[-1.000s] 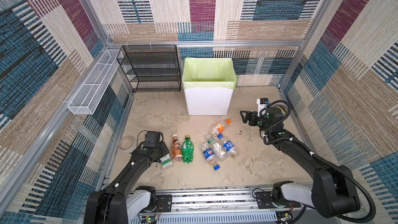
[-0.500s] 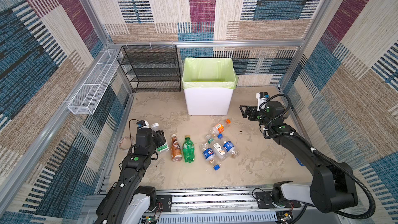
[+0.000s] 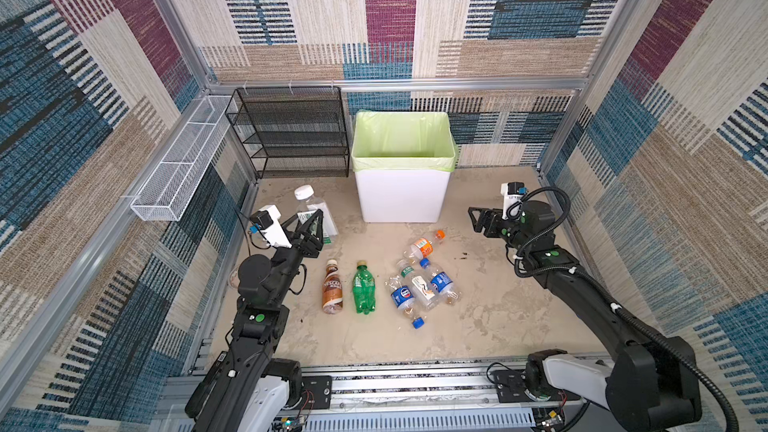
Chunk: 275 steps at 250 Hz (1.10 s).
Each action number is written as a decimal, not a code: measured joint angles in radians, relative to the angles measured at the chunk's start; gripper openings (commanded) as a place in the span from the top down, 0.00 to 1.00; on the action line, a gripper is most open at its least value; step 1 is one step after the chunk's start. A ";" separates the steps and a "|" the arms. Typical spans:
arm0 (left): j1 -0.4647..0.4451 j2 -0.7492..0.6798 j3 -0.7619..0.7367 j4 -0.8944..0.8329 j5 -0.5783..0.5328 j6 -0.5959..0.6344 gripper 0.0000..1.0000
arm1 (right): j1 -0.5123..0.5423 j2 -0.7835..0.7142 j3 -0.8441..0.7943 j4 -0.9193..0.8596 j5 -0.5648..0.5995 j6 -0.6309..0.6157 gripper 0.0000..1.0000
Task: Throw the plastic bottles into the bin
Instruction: 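Lift the lime-label bottle with the left gripper over the bin and release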
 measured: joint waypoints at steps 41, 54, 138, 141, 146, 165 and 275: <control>-0.004 0.047 0.058 0.281 0.116 0.052 0.53 | 0.000 -0.040 -0.034 0.014 0.007 -0.006 0.16; -0.006 0.061 0.079 0.360 0.135 0.077 0.53 | 0.000 -0.051 -0.047 0.031 0.014 -0.006 0.17; -0.035 0.227 0.317 0.630 0.221 0.131 0.56 | 0.000 -0.109 -0.116 0.122 0.028 0.006 0.19; -0.037 0.238 0.330 0.634 0.224 0.130 0.56 | 0.000 -0.111 -0.119 0.128 0.028 0.006 0.19; -0.042 0.259 0.357 0.637 0.228 0.130 0.56 | 0.000 -0.113 -0.123 0.135 0.028 0.010 0.19; -0.056 0.357 0.483 0.634 0.231 0.125 0.56 | 0.000 -0.118 -0.135 0.162 0.028 0.018 0.19; -0.118 1.392 1.967 -0.734 0.351 0.103 0.01 | -0.002 -0.158 -0.160 0.185 0.002 0.061 0.14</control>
